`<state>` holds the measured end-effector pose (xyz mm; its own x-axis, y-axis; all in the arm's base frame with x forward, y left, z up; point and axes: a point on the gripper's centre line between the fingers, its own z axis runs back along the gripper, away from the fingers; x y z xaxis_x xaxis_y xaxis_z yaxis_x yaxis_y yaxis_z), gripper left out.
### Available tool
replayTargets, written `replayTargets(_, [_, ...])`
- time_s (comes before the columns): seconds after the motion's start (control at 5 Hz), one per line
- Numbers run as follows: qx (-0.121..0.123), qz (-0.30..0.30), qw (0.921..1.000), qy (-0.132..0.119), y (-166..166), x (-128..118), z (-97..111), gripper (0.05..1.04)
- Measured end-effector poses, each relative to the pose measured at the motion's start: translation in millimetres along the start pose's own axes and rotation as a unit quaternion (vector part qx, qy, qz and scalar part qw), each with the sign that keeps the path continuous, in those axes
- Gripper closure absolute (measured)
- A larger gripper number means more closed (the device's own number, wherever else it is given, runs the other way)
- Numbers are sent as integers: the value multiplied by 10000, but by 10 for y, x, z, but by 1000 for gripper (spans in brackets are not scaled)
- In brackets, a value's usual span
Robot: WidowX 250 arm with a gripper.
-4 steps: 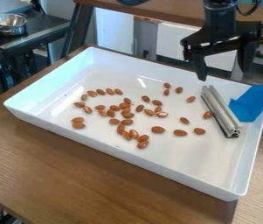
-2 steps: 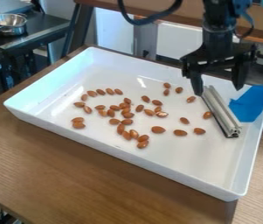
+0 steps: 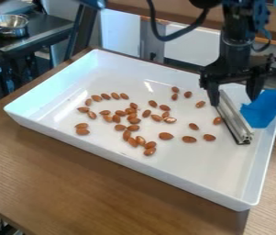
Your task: Sweep into pile
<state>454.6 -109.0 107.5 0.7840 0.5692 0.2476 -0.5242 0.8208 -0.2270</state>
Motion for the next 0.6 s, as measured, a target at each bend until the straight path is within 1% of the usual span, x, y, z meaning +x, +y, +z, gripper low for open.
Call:
replayTargets(0.2, [156,41,9999,29,-27,43,-160,83])
replayTargets(0.4, [219,20,9997,-43,-54,35,-196,83])
replayTargets(0.6, [215,-29,9997,-92,-78,15,-249,83])
